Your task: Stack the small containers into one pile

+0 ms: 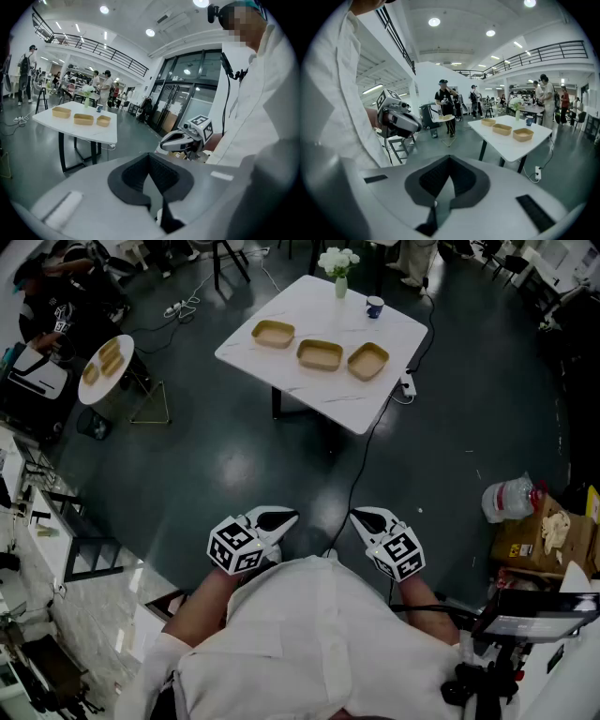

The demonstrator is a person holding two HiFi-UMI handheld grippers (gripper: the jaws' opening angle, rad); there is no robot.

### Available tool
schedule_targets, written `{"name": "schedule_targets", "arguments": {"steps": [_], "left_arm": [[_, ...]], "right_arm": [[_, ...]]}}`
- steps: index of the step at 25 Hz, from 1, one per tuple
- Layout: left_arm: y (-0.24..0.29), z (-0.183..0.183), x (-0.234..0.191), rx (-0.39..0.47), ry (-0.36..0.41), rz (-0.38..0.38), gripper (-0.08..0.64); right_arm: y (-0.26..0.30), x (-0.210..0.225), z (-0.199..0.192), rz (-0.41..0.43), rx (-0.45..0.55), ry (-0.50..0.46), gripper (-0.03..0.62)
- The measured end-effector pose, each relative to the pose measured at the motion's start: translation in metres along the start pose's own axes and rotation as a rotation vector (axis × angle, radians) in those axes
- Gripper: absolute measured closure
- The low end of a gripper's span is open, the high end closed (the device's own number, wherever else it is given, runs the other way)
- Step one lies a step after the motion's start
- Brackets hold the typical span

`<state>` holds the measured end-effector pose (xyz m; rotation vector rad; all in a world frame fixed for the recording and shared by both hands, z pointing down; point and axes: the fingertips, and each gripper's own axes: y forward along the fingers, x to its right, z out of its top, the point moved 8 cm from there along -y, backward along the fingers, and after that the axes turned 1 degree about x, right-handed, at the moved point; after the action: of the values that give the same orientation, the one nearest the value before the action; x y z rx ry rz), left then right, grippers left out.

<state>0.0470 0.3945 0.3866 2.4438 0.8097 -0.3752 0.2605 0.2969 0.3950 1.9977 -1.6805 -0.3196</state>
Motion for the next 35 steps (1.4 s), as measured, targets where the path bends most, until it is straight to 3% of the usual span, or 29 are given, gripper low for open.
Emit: {"name": "schedule_targets", "arguments": {"steps": [12,23,29,35], "left_arm": [[-0.076,-0.004,-0.079,0.050,0.015,0.028,0.554],[-0.111,-0.025,-0.130,0.015,0.003,-0.038,0.553],[-0.073,0.002,-0.156,0.035,-0.015,-0.036,0.552],[-0.027,0.065,-0.189,0.089,-0.023,0.022,0.552]], "right_arm": [[0.088,-0.032,0.048,-0.037,-0.020,-0.040,0.588],[0.136,-0.058,0.060,-0.100,-0.035,0.030,0.588],[0.146,-0.005,0.058,-0.076,-0.058,0.034,0.586],[0.174,0.085,0.092,0.001,-0.063,-0.096,0.584]]}}
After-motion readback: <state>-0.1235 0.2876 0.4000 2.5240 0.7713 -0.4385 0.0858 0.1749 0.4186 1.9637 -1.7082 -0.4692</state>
